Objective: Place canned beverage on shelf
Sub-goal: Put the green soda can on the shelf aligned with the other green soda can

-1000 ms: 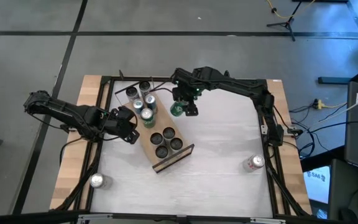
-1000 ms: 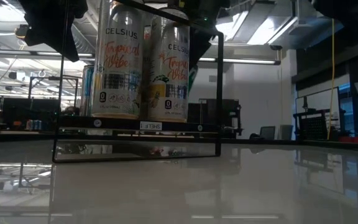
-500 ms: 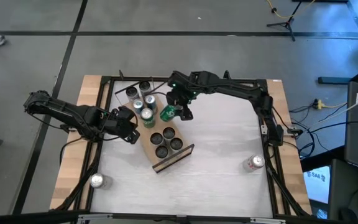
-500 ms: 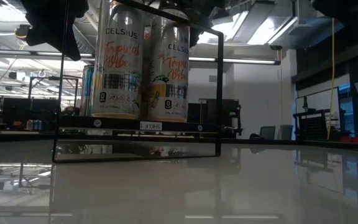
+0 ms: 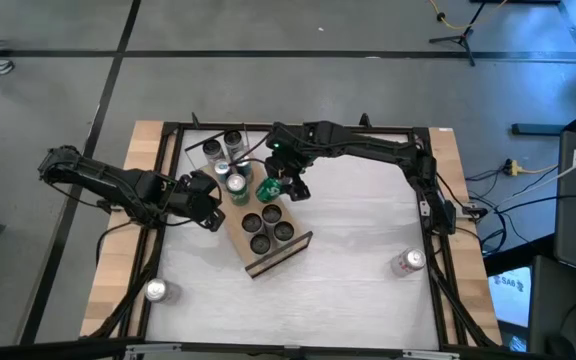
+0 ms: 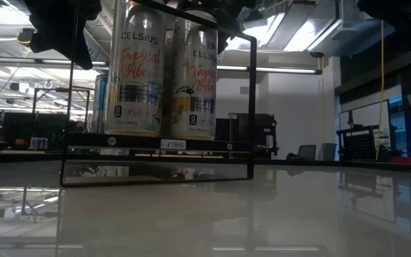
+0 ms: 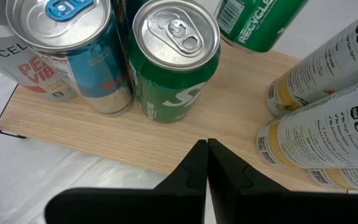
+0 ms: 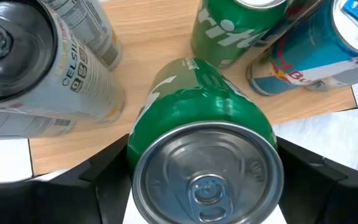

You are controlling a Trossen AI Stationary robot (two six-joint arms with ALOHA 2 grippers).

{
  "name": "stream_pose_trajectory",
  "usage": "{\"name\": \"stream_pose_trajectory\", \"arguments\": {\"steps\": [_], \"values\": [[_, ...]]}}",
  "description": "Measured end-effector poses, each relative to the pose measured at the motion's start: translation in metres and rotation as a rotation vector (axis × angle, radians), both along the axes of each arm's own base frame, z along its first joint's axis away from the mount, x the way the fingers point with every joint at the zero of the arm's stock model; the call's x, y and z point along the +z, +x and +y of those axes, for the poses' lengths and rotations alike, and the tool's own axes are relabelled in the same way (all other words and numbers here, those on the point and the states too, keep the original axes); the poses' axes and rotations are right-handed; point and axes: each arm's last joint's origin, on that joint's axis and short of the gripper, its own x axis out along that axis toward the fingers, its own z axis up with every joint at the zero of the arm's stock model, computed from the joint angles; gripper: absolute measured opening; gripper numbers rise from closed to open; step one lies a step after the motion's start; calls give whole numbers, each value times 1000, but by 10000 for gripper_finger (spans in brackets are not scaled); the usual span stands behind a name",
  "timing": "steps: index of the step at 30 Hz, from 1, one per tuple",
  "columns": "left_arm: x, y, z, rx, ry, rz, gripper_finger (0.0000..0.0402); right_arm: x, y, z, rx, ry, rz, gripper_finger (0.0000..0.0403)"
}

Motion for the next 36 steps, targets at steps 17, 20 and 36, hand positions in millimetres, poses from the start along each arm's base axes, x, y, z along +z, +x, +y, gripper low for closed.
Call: {"name": "stream_pose_trajectory", "arguments": {"steps": [17,20,36], "values": [[0,0,0,3,6,-2,0,-26,11,6,22,23,64,304],[0,0,0,3,6,-4,0,-29,13,7,23,23,63,305],[0,0,0,4,6,-6,0,-32,16,9,29,24,66,306]]}}
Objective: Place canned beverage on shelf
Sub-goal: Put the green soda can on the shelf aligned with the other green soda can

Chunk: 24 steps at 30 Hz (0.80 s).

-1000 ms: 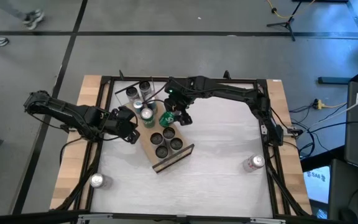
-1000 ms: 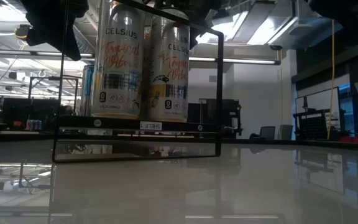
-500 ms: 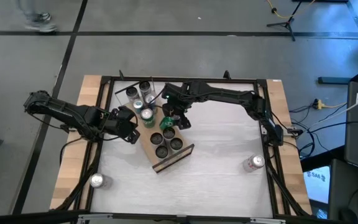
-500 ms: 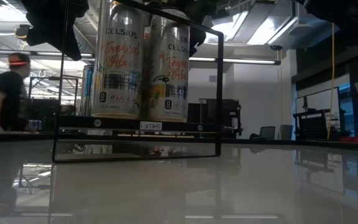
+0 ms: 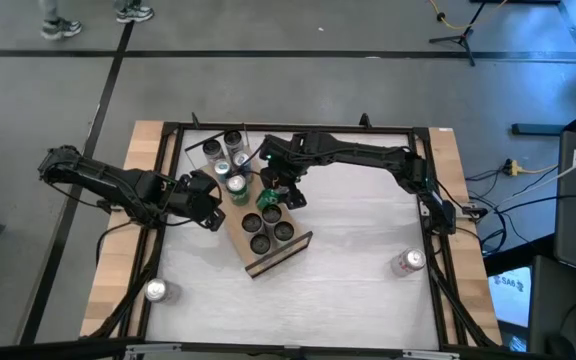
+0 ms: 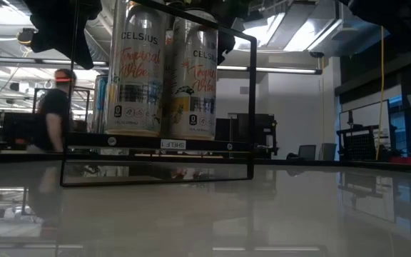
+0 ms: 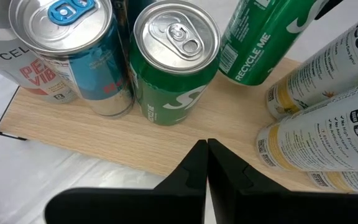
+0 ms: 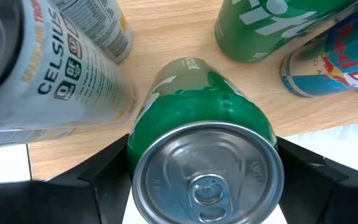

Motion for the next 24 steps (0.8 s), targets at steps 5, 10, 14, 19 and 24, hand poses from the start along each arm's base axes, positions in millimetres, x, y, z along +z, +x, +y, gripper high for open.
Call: {"name": "stream_pose_trajectory", "arguments": {"steps": [5,10,14,19,24], "values": [[0,0,0,0,0,0,0,1,2,0,0,-4,-28,306],[0,0,0,-22,15,10,0,1,3,0,0,-4,-29,306],[0,0,0,-40,26,18,0,1,3,0,0,-4,-30,306],[0,0,0,-41,24,15,0,3,5,-1,0,-8,-56,306],[0,1,0,-27,13,5,0,5,9,-1,-6,-10,-110,306]]}}
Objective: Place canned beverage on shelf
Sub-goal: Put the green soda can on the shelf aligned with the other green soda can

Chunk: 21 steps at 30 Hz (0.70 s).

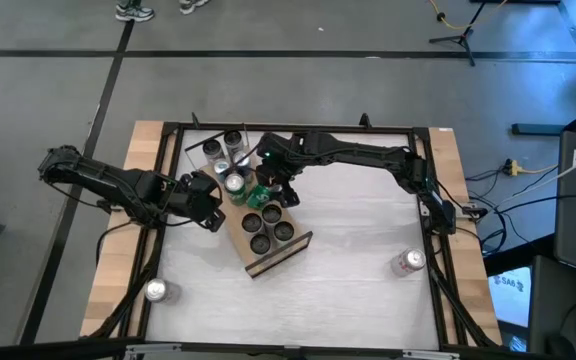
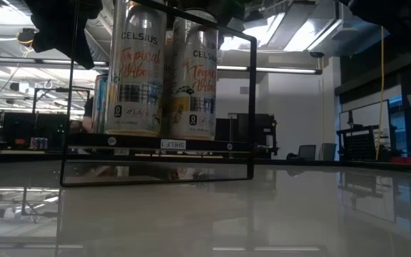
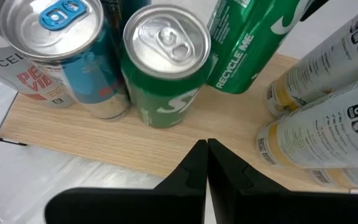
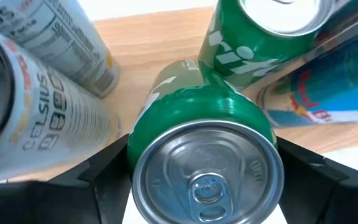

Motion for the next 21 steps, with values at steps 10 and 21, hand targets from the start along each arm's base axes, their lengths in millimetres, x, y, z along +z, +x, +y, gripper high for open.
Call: {"name": "stream_pose_trajectory", "arguments": {"steps": [10,21], "values": [[2,3,-1,4,-22,-40,0,0,1,0,-1,-2,-8,306],[1,3,-2,-8,-38,-33,0,-4,-3,0,4,0,51,306]]}}
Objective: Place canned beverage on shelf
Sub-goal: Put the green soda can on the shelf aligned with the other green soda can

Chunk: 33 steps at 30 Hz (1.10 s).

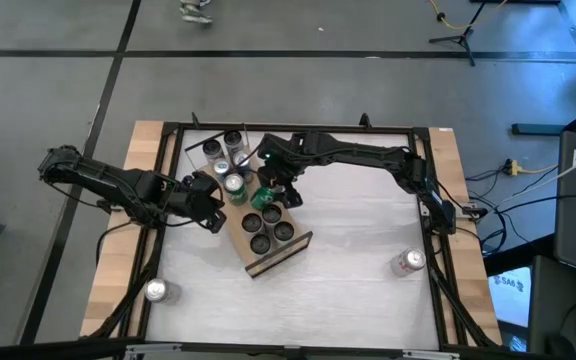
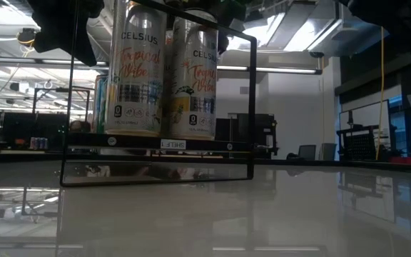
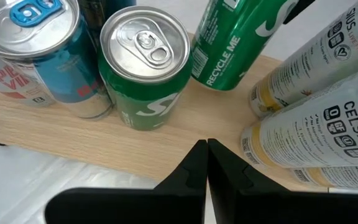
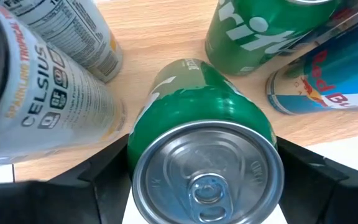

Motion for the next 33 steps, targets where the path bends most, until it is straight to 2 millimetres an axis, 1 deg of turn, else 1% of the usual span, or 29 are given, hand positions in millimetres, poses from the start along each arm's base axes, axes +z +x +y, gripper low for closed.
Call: {"name": "stream_pose_trajectory", "arguments": {"steps": [11,16,21,28,33], "values": [[0,0,0,-1,1,1,0,-4,-5,1,-3,2,64,306],[0,0,0,-1,1,1,0,-12,-2,0,-4,2,89,306],[0,0,0,-1,1,1,0,-13,-2,0,-5,0,89,307],[0,0,0,-1,1,2,0,-13,-2,0,-6,0,90,331],[0,0,0,-2,1,2,0,-14,-1,0,-6,-1,88,338]]}}
